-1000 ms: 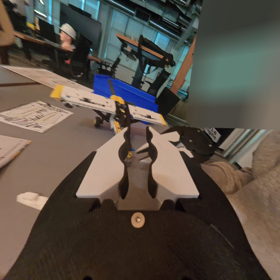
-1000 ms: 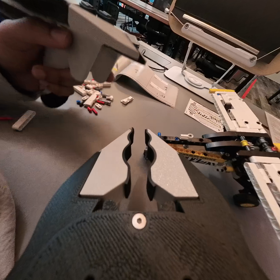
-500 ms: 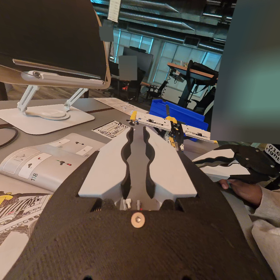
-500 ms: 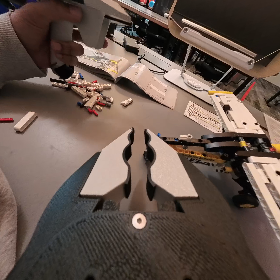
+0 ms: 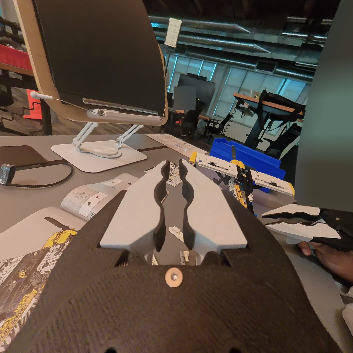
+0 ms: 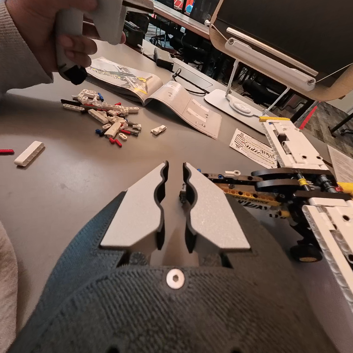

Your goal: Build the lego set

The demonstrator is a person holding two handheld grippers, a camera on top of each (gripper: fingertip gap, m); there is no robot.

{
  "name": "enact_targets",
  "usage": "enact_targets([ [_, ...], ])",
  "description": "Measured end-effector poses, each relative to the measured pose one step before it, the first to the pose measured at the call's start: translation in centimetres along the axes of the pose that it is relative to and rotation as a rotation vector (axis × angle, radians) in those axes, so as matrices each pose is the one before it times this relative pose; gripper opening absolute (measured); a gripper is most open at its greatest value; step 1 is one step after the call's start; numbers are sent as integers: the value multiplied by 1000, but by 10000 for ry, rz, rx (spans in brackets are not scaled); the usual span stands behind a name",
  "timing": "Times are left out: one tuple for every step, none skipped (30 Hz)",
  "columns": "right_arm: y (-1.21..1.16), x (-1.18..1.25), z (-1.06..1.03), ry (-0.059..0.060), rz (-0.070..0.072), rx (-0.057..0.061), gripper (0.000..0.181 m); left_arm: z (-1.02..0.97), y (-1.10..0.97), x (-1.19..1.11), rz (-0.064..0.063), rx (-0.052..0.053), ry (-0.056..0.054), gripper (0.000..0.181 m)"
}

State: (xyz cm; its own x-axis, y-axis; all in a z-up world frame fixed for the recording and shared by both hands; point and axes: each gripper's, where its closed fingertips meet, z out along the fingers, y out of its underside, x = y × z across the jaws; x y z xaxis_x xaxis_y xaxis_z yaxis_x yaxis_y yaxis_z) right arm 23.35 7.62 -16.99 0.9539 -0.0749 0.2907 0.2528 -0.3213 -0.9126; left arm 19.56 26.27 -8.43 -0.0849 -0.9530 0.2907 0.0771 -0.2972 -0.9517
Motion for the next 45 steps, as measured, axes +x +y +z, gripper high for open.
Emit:
enact_targets([
  [0,-7,2,0,-20,-6,14,18,67,-31,87,-41,-42,9],
  [-2,-4,-5,1,-19,-2,14,30,86,-34,127,-57,-61,9],
  [-3,-4,-12,1,-18,1,14,33,108,-46,153,-66,-61,9],
  [-5,-4,-11,2,-17,2,14,23,93,-61,145,-65,-79,8],
  [-5,3,0,1,-15,2,14,1,42,-75,107,-35,-67,8],
  [1,-2,-11,-1,-12,0,14,-19,-3,-69,56,-1,-45,7],
  [-6,4,-4,-4,-10,-2,14,-37,-41,-86,11,21,-30,7],
  [1,-9,4,-4,-10,-5,14,-56,-57,-126,-12,23,-36,7],
  [9,1,-5,-5,-11,-7,14,-67,-60,-178,-29,24,-45,7],
  [3,-5,-5,-3,-14,-4,14,-76,-71,-212,-31,25,-49,7],
  [2,-5,4,-3,-13,-6,14,-92,-58,-232,-20,15,-58,7],
  [5,-10,2,-5,-10,-8,14,-100,-43,-250,-17,19,-73,7],
  [8,2,4,-4,-11,-8,14,-74,-47,-202,-23,26,-55,7],
  [10,-4,-8,-2,-12,-9,14,-68,-24,-151,-29,20,-33,7],
  [6,-5,2,-2,-10,-9,14,-33,-14,-109,-36,11,-21,6],
  [7,5,4,-1,-10,-8,14,-8,14,-55,-32,6,-7,6],
  [6,-6,2,-1,-9,-9,14,6,16,-26,-24,-4,1,6],
  [8,4,4,-1,-9,-8,14,10,37,8,-7,-12,5,6],
  [6,0,-6,1,-10,-6,14,8,37,-6,17,-15,-8,6],
  [3,1,-5,2,-11,-4,14,6,8,-22,28,-7,-24,6],
  [1,-2,4,2,-9,-5,14,-13,-21,-36,23,9,-23,6],
  [11,2,2,-1,-6,-10,14,-19,-35,-41,7,14,-21,6],
  [15,0,0,-2,-5,-13,14,-29,-31,-52,-10,15,-21,5],
  [17,-2,14,-1,-6,-11,14,-20,-24,-69,-20,14,-23,5],
  [11,3,2,0,-6,-10,14,-20,-25,-77,-22,13,-23,5],
  [14,0,1,-2,-5,-12,14,-24,-19,-66,-28,8,-18,5],
  [6,-8,9,-2,-7,-11,14,-15,-6,-62,-31,6,-15,5],
  [13,-5,6,1,-10,-7,14,-7,2,-37,-29,4,-9,5],
  [1,-8,1,2,-12,-7,14,2,-9,-12,-21,1,1,5],
  [13,-2,5,2,-12,-8,14,-5,-24,-7,-12,6,1,5],
  [16,-9,4,-1,-8,-10,14,-14,-11,7,0,8,-2,5],
  [4,-10,10,-2,-5,-10,14,3,-12,-5,10,3,-7,5],
  [7,1,4,-1,-4,-8,14,-3,9,2,10,-3,-8,5],
  [14,-14,5,-1,-2,-8,14,6,9,-3,4,-6,0,5],
  [6,1,5,0,-2,-6,14,-2,4,-2,0,-3,-1,5],
  [1,-7,-3,1,-2,-2,14,8,4,-4,-3,-2,-5,5],
  [0,2,0,0,-2,0,14,4,26,-30,-5,-8,-6,5],
  [8,-10,1,1,-3,-1,14,-6,18,-23,-6,-8,-11,5],
  [-2,-8,6,0,-3,-3,14,-3,10,-31,-5,-4,-10,5],
  [-1,-6,-3,1,-4,-1,14,2,-5,-21,-1,2,-9,5],
  [2,-18,1,1,-4,1,14,-15,-20,-15,4,6,-11,5],
  [-4,-7,-1,0,-4,1,14,-14,-14,-30,5,7,-12,5],
  [-4,-10,7,-1,-3,-1,14,-6,-17,-12,3,5,-9,5],
  [5,-21,-1,-1,-4,-1,14,-8,-7,-22,2,2,-8,5],
  [-3,-5,-2,1,-5,0,14,1,-4,-20,0,1,-7,5],
])
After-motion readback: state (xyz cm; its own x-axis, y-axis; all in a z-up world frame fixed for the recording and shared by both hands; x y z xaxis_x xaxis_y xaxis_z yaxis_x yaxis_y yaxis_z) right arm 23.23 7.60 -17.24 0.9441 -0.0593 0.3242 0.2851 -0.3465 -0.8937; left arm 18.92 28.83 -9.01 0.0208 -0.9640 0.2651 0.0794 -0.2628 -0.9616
